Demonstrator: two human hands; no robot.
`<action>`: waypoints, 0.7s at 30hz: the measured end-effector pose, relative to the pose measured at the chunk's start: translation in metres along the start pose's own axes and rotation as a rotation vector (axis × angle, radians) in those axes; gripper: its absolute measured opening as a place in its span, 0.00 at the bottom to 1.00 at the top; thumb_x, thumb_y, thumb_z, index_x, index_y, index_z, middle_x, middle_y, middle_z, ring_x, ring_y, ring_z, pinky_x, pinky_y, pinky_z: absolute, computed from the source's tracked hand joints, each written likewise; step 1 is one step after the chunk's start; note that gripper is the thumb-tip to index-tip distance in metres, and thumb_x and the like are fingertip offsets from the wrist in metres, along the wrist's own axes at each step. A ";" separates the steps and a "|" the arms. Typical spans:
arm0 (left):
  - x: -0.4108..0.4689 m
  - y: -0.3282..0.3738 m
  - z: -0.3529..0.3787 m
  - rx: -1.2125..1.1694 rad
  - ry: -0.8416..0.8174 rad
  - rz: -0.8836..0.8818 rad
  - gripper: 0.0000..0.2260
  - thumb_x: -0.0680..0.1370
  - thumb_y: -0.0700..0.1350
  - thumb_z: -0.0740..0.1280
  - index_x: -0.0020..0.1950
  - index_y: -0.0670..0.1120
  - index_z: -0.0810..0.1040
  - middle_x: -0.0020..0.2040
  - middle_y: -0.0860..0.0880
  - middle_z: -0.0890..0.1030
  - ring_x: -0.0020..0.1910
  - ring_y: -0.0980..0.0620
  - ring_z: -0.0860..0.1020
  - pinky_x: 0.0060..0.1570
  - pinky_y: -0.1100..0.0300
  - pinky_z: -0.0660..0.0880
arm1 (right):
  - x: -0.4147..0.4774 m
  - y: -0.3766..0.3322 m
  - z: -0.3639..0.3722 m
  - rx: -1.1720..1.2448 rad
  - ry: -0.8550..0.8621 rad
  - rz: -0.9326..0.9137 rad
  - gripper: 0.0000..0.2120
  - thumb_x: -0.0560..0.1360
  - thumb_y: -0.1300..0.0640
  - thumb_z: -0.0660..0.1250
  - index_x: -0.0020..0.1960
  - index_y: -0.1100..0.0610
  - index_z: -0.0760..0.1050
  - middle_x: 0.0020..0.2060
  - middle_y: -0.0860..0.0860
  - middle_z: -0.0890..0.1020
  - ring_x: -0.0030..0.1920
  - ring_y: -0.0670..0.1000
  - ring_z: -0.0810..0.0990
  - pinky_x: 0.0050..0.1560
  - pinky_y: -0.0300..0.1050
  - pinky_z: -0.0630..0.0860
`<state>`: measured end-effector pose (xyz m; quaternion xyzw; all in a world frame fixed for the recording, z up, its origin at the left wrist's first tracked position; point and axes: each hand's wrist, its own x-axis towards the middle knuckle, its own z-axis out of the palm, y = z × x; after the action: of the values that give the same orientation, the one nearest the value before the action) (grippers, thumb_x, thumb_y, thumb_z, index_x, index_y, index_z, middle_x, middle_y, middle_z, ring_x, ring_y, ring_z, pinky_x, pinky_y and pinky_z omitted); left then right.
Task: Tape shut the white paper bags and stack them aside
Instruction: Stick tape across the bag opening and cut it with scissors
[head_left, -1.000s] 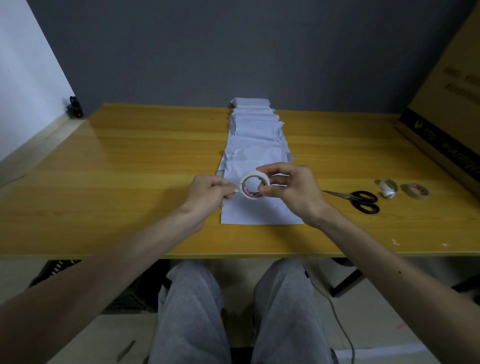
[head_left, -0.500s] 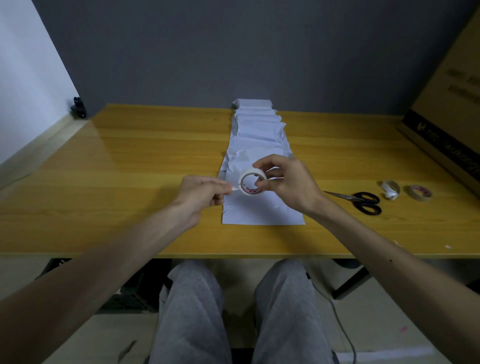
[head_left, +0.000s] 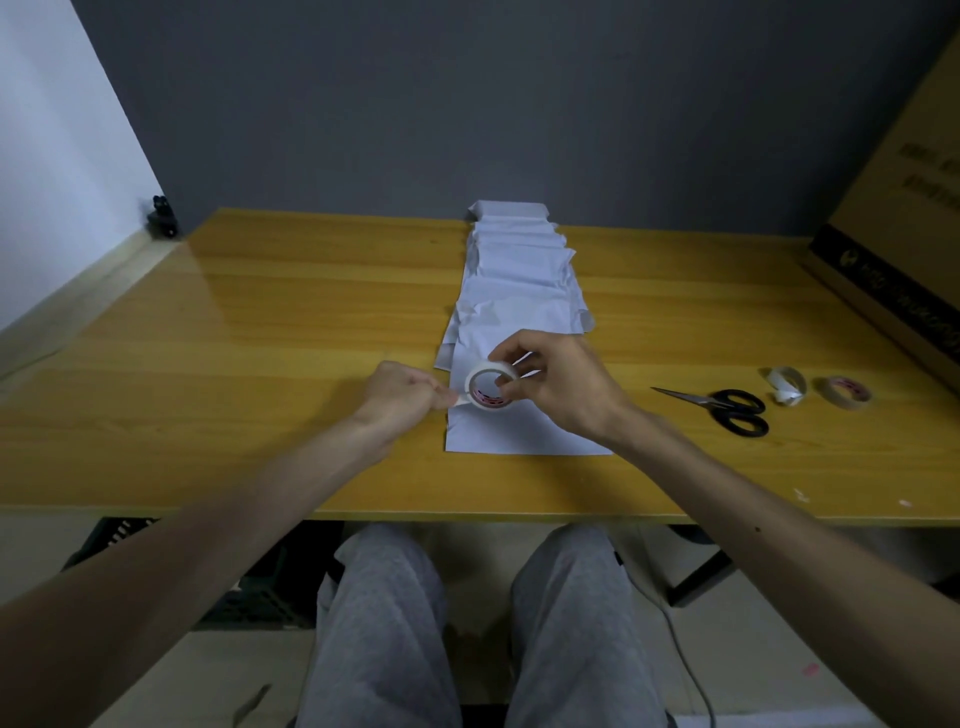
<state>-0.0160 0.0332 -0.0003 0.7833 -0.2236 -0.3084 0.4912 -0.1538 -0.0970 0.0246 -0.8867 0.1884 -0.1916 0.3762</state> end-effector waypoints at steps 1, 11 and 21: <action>0.001 0.000 0.000 0.031 0.001 0.001 0.04 0.73 0.40 0.73 0.46 0.42 0.83 0.51 0.48 0.82 0.52 0.53 0.75 0.54 0.60 0.68 | 0.001 0.001 0.001 -0.012 0.001 -0.006 0.13 0.69 0.69 0.73 0.50 0.57 0.80 0.44 0.48 0.82 0.45 0.48 0.82 0.45 0.34 0.78; 0.013 -0.005 0.001 0.252 -0.047 0.022 0.11 0.70 0.43 0.74 0.41 0.35 0.80 0.40 0.47 0.75 0.41 0.52 0.70 0.37 0.60 0.66 | 0.005 0.009 0.011 -0.107 -0.016 -0.086 0.13 0.69 0.70 0.72 0.52 0.60 0.82 0.48 0.52 0.83 0.47 0.50 0.81 0.51 0.42 0.78; 0.011 -0.004 0.005 0.332 0.010 0.094 0.07 0.72 0.43 0.73 0.43 0.39 0.85 0.48 0.43 0.84 0.37 0.57 0.75 0.38 0.64 0.72 | 0.003 0.007 0.014 -0.157 -0.024 -0.091 0.10 0.71 0.69 0.70 0.50 0.59 0.79 0.43 0.48 0.81 0.46 0.49 0.80 0.46 0.40 0.77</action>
<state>-0.0110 0.0247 -0.0087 0.8440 -0.3054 -0.2400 0.3699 -0.1455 -0.0944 0.0109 -0.9234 0.1580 -0.1822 0.2985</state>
